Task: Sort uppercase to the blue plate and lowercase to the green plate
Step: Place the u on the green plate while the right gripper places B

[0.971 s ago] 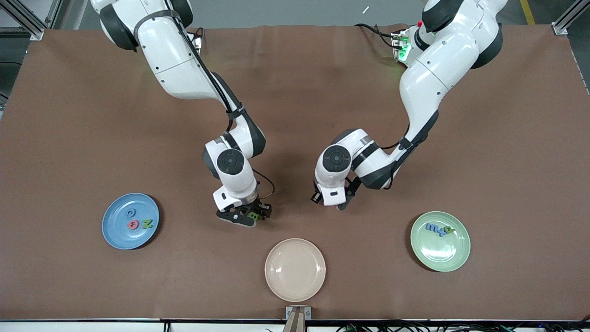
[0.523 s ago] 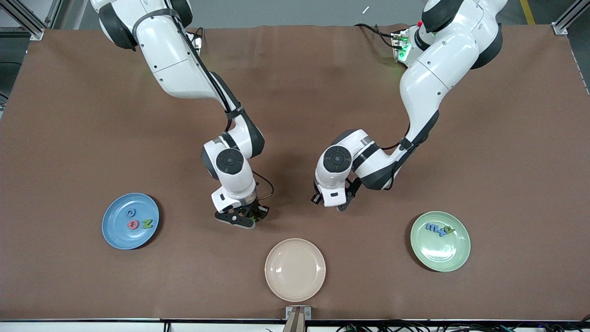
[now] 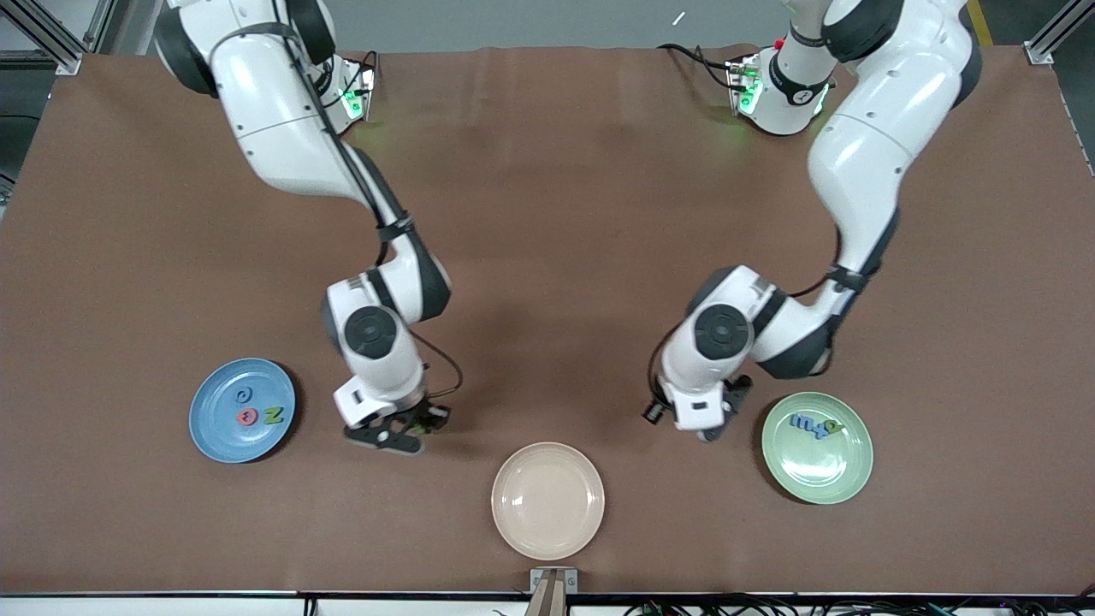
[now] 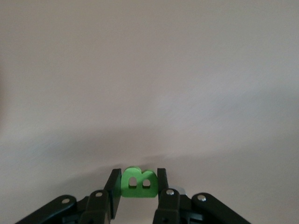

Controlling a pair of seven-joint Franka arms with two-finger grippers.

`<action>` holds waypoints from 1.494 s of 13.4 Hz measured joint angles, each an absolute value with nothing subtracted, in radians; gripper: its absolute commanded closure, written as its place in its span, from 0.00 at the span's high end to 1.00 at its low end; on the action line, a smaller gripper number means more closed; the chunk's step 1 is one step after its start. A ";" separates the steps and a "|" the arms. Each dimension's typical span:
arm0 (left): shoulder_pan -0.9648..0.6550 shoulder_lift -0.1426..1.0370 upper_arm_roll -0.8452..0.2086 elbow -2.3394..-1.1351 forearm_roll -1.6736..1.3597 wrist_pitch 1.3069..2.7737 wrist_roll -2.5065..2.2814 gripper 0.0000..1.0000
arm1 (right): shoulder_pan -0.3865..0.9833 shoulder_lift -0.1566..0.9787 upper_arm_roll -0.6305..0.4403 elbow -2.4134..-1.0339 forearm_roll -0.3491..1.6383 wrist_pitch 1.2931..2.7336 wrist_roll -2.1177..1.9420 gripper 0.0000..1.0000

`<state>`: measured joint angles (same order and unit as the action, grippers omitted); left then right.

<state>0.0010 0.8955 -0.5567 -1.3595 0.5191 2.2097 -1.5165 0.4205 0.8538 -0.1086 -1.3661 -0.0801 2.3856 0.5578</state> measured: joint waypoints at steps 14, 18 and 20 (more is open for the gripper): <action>0.315 0.857 -0.548 -1.369 0.519 2.169 -0.777 1.00 | 0.034 0.790 -0.103 -1.377 0.093 1.950 -0.375 0.73; 0.384 0.821 -0.588 -1.361 0.519 2.125 -0.655 1.00 | 0.020 0.792 -0.101 -1.411 0.093 1.957 -0.399 1.00; 0.390 0.757 -0.597 -1.358 0.519 2.062 -0.645 1.00 | 0.020 0.790 -0.095 -1.401 0.093 1.965 -0.399 1.00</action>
